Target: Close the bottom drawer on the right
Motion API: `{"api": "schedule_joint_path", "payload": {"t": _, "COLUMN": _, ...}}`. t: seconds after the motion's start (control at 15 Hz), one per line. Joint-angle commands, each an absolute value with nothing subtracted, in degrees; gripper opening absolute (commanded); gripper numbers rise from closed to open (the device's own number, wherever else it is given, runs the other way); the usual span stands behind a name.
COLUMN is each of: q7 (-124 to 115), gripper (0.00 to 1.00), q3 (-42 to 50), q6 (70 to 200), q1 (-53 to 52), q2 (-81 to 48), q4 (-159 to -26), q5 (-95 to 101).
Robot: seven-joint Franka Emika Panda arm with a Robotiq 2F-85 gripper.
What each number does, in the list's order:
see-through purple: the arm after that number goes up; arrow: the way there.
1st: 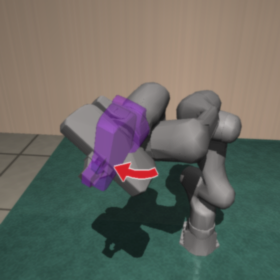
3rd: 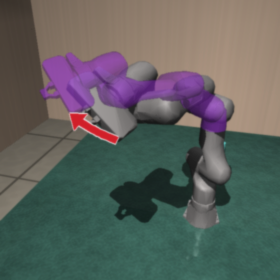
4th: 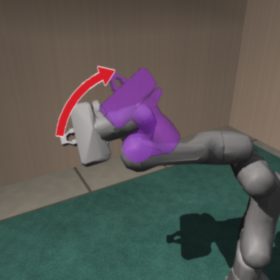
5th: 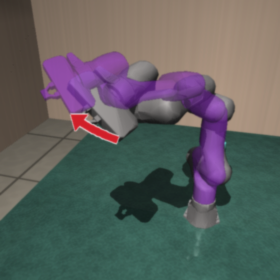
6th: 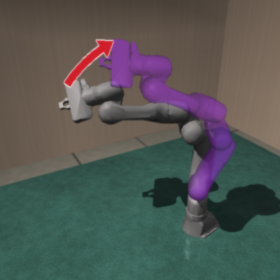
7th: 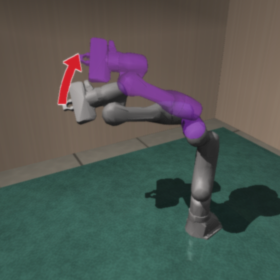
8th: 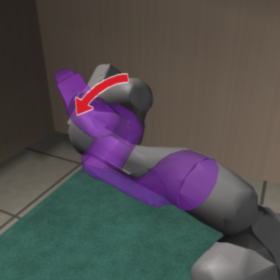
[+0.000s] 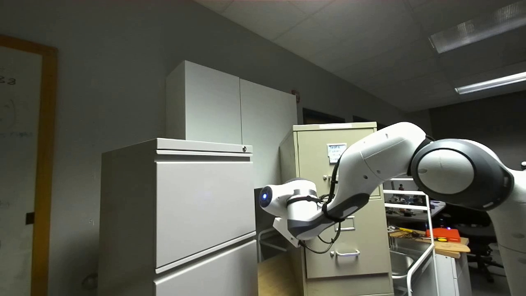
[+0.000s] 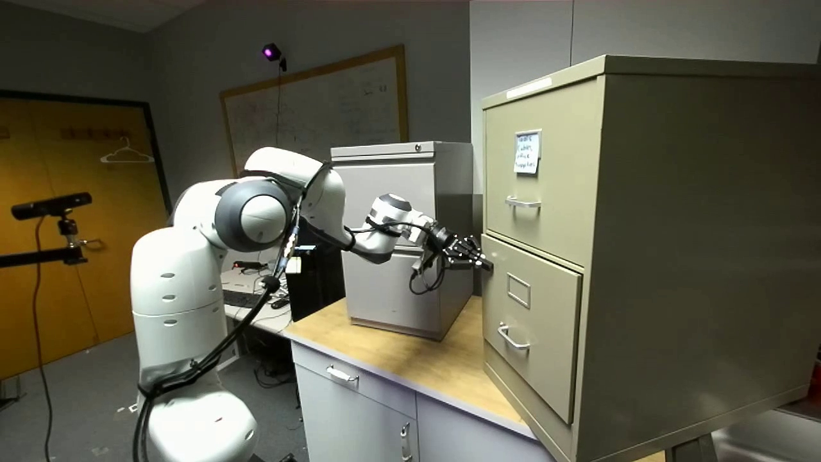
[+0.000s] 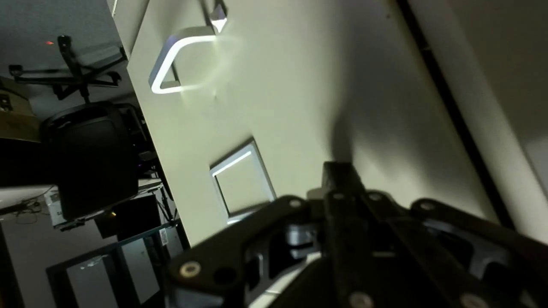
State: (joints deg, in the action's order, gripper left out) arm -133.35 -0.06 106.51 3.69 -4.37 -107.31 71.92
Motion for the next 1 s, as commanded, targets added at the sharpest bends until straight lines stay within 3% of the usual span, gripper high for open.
{"api": "schedule_joint_path", "payload": {"t": 0.0, "q7": -130.81, "gripper": 0.00, "q3": 2.84, "q6": 112.01, "q1": 4.98, "q2": -7.01, "q4": -99.03, "q5": 79.60}}
{"api": "schedule_joint_path", "payload": {"t": 0.93, "q7": -123.30, "gripper": 0.00, "q3": 4.54, "q6": 120.38, "q1": 5.73, "q2": -4.23, "q4": -97.47, "q5": 75.95}}
